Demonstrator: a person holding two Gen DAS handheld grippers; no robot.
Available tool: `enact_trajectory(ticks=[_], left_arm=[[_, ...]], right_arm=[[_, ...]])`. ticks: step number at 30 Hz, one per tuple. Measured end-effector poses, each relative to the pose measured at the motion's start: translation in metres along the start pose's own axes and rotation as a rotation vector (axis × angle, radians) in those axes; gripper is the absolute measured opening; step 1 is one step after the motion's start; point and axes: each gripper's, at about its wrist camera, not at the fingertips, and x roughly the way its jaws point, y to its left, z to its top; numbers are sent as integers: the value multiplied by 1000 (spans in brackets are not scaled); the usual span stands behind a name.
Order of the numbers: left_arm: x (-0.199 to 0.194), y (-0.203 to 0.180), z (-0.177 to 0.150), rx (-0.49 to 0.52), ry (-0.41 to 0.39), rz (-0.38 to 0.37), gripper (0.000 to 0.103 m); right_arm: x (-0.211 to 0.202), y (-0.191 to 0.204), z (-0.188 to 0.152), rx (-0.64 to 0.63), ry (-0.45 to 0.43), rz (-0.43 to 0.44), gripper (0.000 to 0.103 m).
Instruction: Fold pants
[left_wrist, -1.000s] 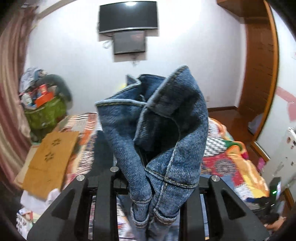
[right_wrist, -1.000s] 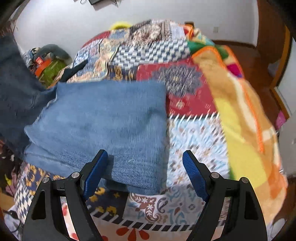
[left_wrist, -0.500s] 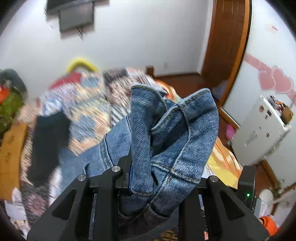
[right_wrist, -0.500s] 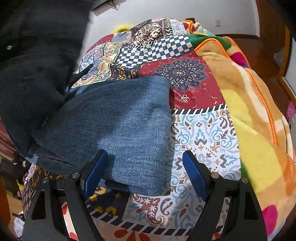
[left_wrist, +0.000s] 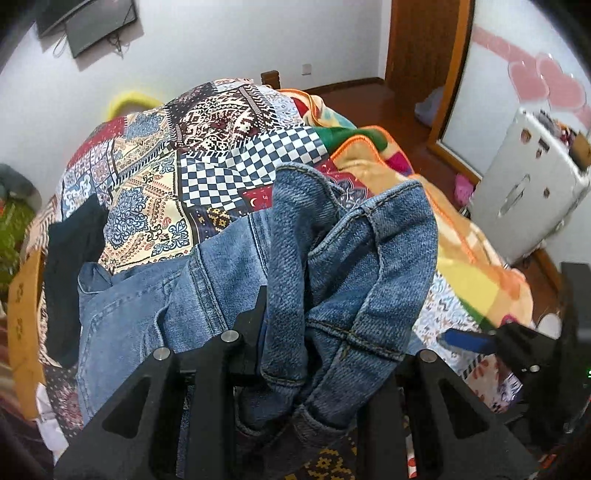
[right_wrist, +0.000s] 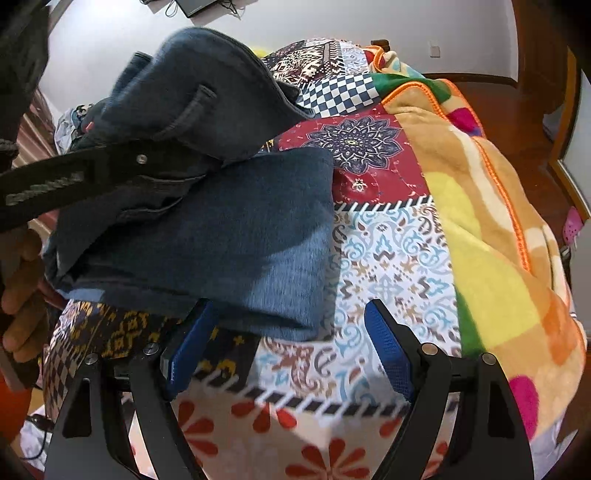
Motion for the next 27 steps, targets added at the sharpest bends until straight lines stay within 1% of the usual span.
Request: enact_trajectory(ticks=[2,3,4,5,7,10,12,14,15,17,18,19,21,22,24,25,26,27], left_arm=[[0,-7,-2,45,12,24,24],[-2,-11,-4,76,19,42,30],[-2,-14,-6,99,33,65,42],[-3,-15,-9,108,45,66,44],[-6,-11,-14,102,50,39,46],[-13,-3,-17,70,56,-3,47],[-17,1,-18,58,62,-23,48],[-27,4,-19,43,62,-61,60],[-35,6,-20,35,54,-88,67],[-46,8,-21,36,28,-100,69],[-51,10,-21,37,17,-101,72],[-55,14,-20,29,4,-104,80],[-65,28,-19,-16,-44,-102,87],[-69,37,-18,-43,-59,-98,88],[-75,54,-14,-89,-69,-118,89],[-78,67,-12,-118,-83,-126,91],[-80,74,-11,-129,-93,-113,93],[-80,87,-8,-145,-109,-68,97]], right_arm=[[-5,0,-3,4,-5,-6,80],[-7,0,-3,8,-7,-9,80],[-9,1,-4,10,-8,-11,80],[-11,2,-4,11,-10,-12,80],[-17,5,-6,10,-16,-13,80],[-26,13,-9,3,-20,-10,80],[-23,16,-6,2,-19,-9,80],[-22,19,-5,2,-20,-4,80],[-23,20,-6,2,-21,-1,80],[-22,23,-6,-1,-21,4,80],[-22,24,-6,-2,-20,6,80],[-21,26,-6,-3,-19,7,80],[-20,29,-6,-7,-15,11,80],[-19,30,-6,-8,-14,11,80],[-17,31,-5,-6,-10,15,80],[-17,33,-6,-4,-8,18,80],[-16,33,-6,-2,-5,21,80],[-14,33,-6,0,0,26,80]])
